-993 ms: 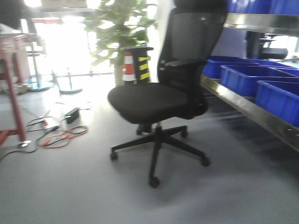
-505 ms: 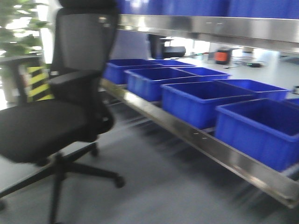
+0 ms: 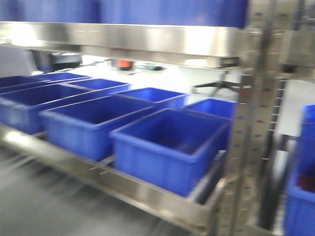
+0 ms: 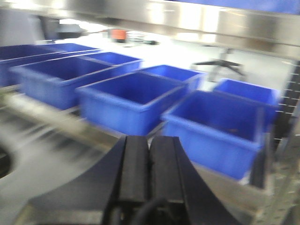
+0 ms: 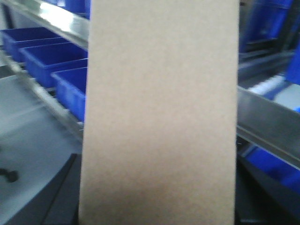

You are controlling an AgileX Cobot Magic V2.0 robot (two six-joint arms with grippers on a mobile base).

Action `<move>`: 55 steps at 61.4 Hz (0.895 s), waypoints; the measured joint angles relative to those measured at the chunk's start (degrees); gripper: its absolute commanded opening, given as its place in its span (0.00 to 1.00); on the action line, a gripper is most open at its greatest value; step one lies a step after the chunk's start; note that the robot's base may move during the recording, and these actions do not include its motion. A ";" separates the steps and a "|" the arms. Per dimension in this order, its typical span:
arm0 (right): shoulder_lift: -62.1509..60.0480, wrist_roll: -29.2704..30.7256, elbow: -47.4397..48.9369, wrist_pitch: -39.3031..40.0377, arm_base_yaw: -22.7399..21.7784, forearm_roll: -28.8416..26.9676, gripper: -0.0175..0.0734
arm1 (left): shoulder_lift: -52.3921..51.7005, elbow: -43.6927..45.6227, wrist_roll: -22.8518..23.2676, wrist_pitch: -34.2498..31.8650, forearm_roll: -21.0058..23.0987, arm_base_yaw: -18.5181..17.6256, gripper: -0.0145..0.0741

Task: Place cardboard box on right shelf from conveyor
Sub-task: 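Drive the base to the steel shelf rack holding the box, then position the base in front of the shelf with the box held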

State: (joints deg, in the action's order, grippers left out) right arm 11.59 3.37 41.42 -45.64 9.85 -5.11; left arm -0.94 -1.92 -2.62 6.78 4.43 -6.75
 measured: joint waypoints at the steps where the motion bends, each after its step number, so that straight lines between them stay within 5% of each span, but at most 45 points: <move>1: 0.00 0.00 0.00 0.00 0.00 0.00 0.35 | 0.00 0.00 0.00 0.00 0.00 0.00 0.03; 55: 0.00 0.00 0.00 0.00 0.00 0.00 0.35 | 0.00 0.00 0.00 0.00 0.00 0.69 0.03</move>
State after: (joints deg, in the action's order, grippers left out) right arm 11.59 3.37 41.42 -45.64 9.85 -5.11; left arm -0.94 -1.92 -2.62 6.78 4.43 -6.05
